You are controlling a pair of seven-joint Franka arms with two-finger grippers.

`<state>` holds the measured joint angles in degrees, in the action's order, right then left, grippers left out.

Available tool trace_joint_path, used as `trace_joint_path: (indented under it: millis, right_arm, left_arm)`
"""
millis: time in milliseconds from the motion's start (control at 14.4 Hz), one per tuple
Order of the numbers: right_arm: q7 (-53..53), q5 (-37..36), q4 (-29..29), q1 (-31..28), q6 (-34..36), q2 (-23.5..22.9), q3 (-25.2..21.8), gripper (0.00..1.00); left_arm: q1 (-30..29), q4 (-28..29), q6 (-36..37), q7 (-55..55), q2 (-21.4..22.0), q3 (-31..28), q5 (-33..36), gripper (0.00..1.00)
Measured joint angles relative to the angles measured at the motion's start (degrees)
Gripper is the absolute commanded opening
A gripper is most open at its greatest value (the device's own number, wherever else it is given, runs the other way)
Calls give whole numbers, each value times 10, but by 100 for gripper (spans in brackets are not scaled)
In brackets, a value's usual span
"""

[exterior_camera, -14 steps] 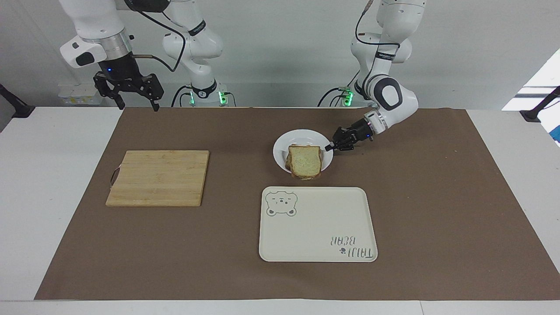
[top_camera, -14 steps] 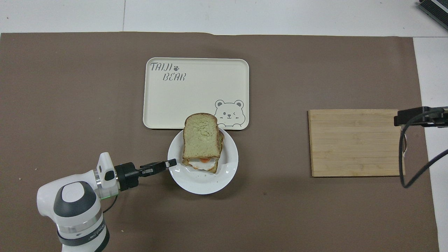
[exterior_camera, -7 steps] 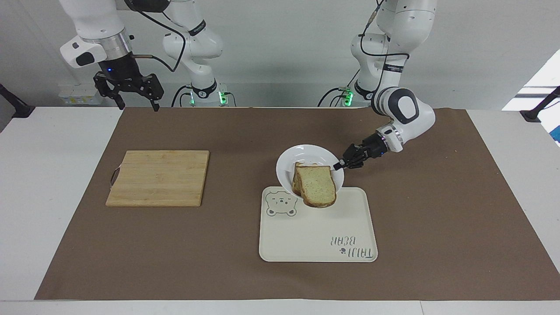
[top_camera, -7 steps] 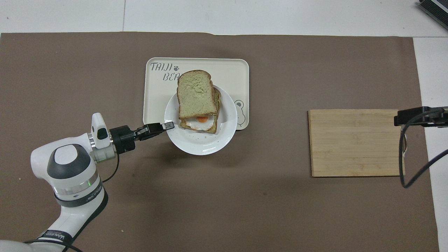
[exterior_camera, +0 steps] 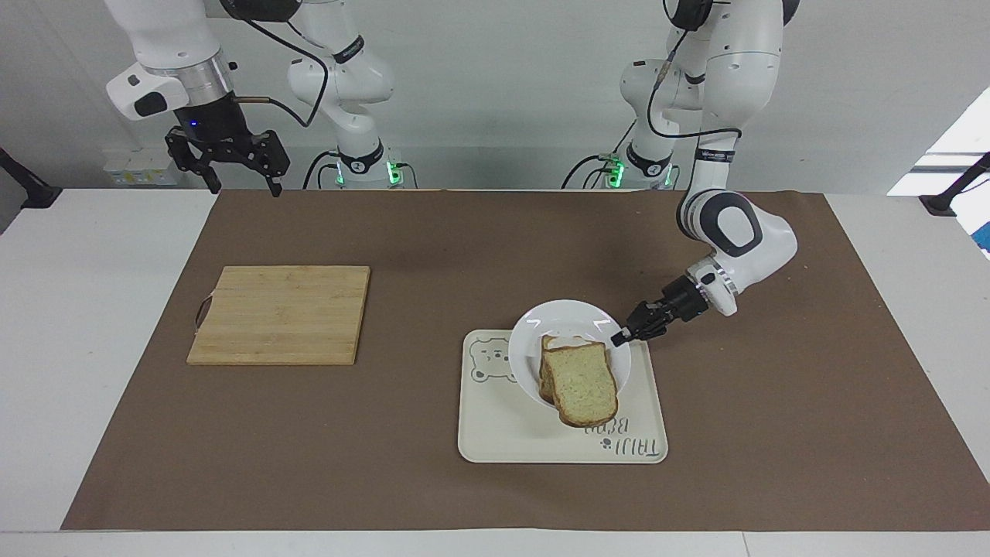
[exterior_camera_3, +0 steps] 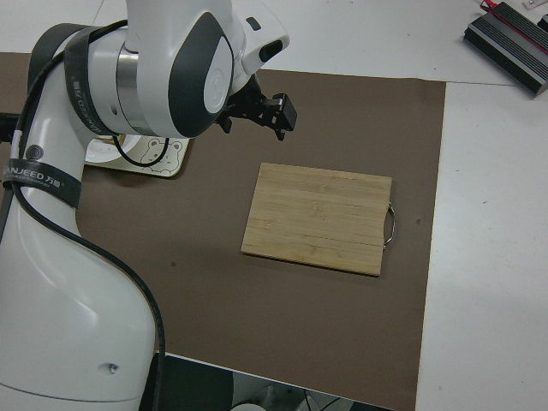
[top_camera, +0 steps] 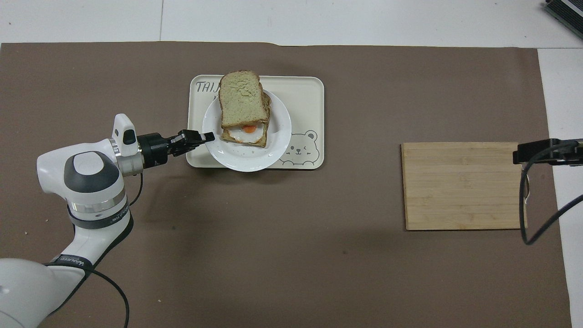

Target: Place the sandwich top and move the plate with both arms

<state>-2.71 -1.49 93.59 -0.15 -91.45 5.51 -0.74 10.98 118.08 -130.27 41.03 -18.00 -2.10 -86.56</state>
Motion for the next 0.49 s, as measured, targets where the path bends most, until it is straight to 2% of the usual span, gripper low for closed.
trace_joint_path:
  millis: [278,486]
  right_arm:
    - [0,0,0,0,0,0,0,100]
    - [0,0,0,0,0,0,0,100]
  left_arm:
    - [0,-45,-25,-1,-44,6,1,0]
    - [0,-51,-36,-2,-55,8,1,0]
